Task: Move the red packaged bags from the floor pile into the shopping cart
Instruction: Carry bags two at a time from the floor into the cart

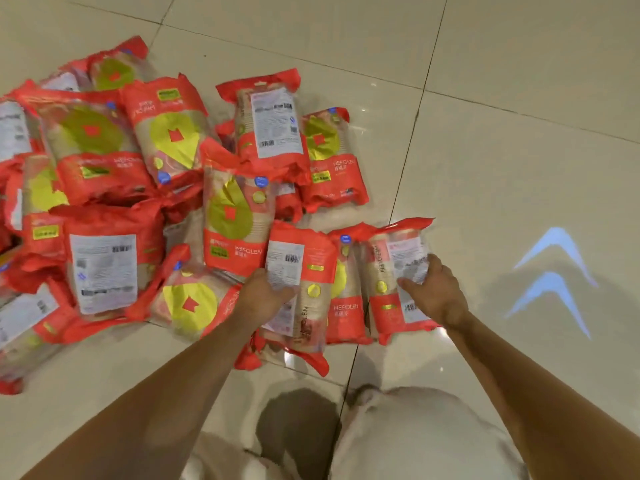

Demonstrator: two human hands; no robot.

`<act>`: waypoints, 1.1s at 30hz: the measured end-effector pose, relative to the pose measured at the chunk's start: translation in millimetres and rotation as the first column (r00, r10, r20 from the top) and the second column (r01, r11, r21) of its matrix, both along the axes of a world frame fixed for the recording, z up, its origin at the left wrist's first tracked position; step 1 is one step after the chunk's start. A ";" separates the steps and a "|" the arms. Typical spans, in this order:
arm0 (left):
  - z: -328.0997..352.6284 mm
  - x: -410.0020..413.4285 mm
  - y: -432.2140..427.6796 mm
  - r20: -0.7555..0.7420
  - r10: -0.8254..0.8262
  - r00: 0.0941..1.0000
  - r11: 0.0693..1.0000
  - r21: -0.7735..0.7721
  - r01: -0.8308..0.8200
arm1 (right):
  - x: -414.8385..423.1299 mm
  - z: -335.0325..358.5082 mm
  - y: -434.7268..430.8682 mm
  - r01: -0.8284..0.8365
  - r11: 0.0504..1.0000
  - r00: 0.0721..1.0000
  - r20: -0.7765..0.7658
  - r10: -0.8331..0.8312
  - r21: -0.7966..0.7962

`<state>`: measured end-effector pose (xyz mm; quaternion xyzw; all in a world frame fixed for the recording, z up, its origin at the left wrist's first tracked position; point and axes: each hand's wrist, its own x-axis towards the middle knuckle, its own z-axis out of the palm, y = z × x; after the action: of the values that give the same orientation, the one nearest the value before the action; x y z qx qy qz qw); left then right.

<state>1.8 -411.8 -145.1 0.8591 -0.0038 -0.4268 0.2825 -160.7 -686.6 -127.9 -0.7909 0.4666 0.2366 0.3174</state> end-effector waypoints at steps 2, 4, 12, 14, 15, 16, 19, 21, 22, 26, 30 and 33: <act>-16.1 9.3 0.5 -0.117 0.046 0.992 0.993 -0.104 -0.059 | 5.0 -25.9 -12.9 0.065 0.998 0.998 -0.019 -0.065 -0.015; -25.7 13.6 0.5 -0.226 0.067 0.972 0.980 -0.170 -0.107 | 9.1 -47.7 -21.6 0.105 0.994 0.994 -0.025 -0.104 0.014; -37.3 1.0 -21.0 -0.236 0.247 0.940 0.925 -0.230 -0.301 | 1.6 -108.2 -45.3 0.265 0.947 0.964 -0.018 -0.266 0.179; -33.5 -3.0 -23.3 -0.201 0.300 0.933 0.922 -0.192 -0.338 | 4.9 -87.0 -31.3 0.295 0.938 0.954 0.009 -0.301 0.184; -28.6 -4.4 -23.7 -0.180 0.330 0.927 0.918 -0.166 -0.359 | 8.1 -73.5 -22.6 0.309 0.931 0.946 0.036 -0.321 0.192; -23.1 -6.3 -23.2 -0.159 0.351 0.923 0.914 -0.157 -0.375 | 9.2 -63.9 -15.9 0.321 0.928 0.940 0.060 -0.337 0.187; 13.7 -9.8 -19.9 -0.088 0.377 0.922 0.907 -0.167 -0.387 | 7.6 -22.7 -2.0 0.300 0.943 0.940 0.126 -0.318 0.143; 53.3 -7.8 -15.2 -0.062 0.394 0.917 0.895 -0.202 -0.398 | 4.6 20.5 0.6 0.289 0.945 0.929 0.196 -0.315 0.152; 78.2 -6.3 -13.0 -0.048 0.404 0.914 0.885 -0.232 -0.403 | 4.0 46.1 0.7 0.290 0.942 0.917 0.233 -0.324 0.168; 215.7 -1.6 -12.1 -0.015 0.461 0.887 0.820 -0.374 -0.433 | 16.4 189.3 4.8 0.294 0.934 0.857 0.376 -0.352 0.203; 392.6 5.6 -4.7 0.046 0.488 0.872 0.776 -0.479 -0.410 | 36.2 360.1 17.9 0.293 0.926 0.797 0.475 -0.373 0.237; 542.7 18.0 15.8 0.110 0.505 0.856 0.761 -0.524 -0.382 | 48.4 506.8 33.6 0.262 0.932 0.744 0.563 -0.360 0.250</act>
<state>19.8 -396.0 397.6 0.7820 0.0597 -0.2227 0.5791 -112.3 -653.0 378.9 -0.7083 0.4478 -0.0468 0.5437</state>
